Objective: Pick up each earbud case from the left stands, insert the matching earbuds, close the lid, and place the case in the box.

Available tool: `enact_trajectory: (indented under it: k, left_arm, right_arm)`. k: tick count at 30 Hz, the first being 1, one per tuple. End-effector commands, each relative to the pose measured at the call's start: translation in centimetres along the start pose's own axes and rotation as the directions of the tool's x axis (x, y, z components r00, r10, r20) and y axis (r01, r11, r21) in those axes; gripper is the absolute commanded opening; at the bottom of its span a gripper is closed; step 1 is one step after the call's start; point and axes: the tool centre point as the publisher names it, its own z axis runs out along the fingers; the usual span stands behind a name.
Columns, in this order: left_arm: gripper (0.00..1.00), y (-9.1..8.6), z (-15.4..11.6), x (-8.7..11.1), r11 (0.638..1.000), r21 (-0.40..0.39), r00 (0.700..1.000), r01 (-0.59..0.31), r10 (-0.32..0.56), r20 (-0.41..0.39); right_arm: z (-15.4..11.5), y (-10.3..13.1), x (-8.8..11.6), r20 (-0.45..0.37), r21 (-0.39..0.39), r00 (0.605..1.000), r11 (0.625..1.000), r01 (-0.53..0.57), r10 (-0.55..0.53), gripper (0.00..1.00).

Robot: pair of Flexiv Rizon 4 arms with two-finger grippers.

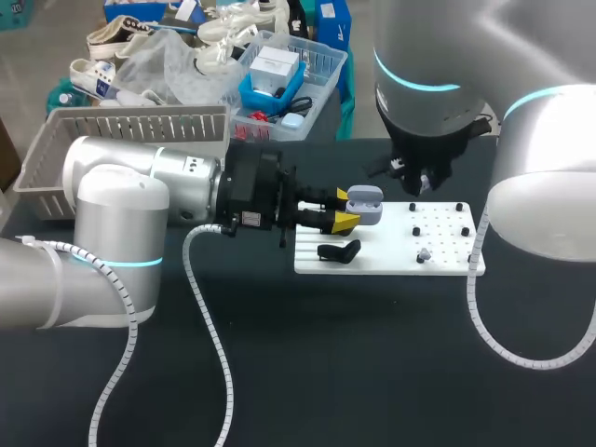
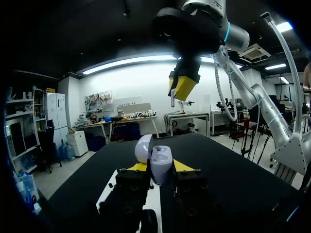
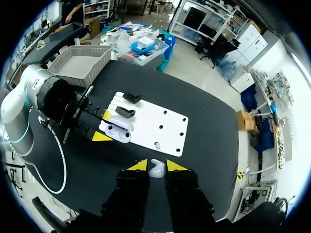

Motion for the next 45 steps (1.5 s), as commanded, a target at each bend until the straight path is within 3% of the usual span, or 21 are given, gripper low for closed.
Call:
enact_trajectory:
  k: [1, 8, 10, 14, 22, 31, 45]
  left_arm:
    - [0.00, 0.1, 0.1, 0.1, 1.000, 0.001, 1.000, -0.001, 0.001, 0.001]
    - [0.00, 0.1, 0.1, 0.1, 1.000, 0.001, 1.000, -0.001, 0.001, 0.001]
    - [0.00, 0.1, 0.1, 0.1, 1.000, 0.001, 1.000, -0.001, 0.001, 0.001]
    - [0.00, 0.1, 0.1, 0.1, 1.000, 0.001, 1.000, -0.001, 0.001, 0.001]
    - [0.00, 0.1, 0.1, 0.1, 1.000, 0.001, 1.000, -0.001, 0.001, 0.001]
    - [0.00, 0.1, 0.1, 0.1, 1.000, 0.001, 1.000, -0.001, 0.001, 0.001]
    - [0.00, 0.1, 0.1, 0.1, 1.000, 0.001, 1.000, -0.001, 0.001, 0.001]
  right_arm:
    - [0.0, 0.0, 0.1, 0.004, 0.002, 1.000, 1.000, -0.003, 0.003, 0.00]
    - [0.0, 0.0, 0.1, 0.004, 0.002, 1.000, 1.000, -0.003, 0.003, 0.00]
    - [0.2, 0.7, -0.4, -0.036, 0.062, 0.998, 0.997, -0.056, 0.058, 0.00]
    - [-0.4, 1.3, -1.7, -0.081, 0.042, 0.972, 0.975, -0.217, 0.220, 0.00]
    - [-0.2, 2.1, -2.9, -0.059, 0.150, 0.960, 0.953, -0.263, 0.274, 0.00]
    - [0.8, 2.9, -2.4, -0.117, 0.118, 0.960, 0.963, -0.242, 0.256, 0.00]
    - [0.7, 2.7, -2.2, -0.106, 0.110, 0.958, 0.961, -0.254, 0.266, 0.00]
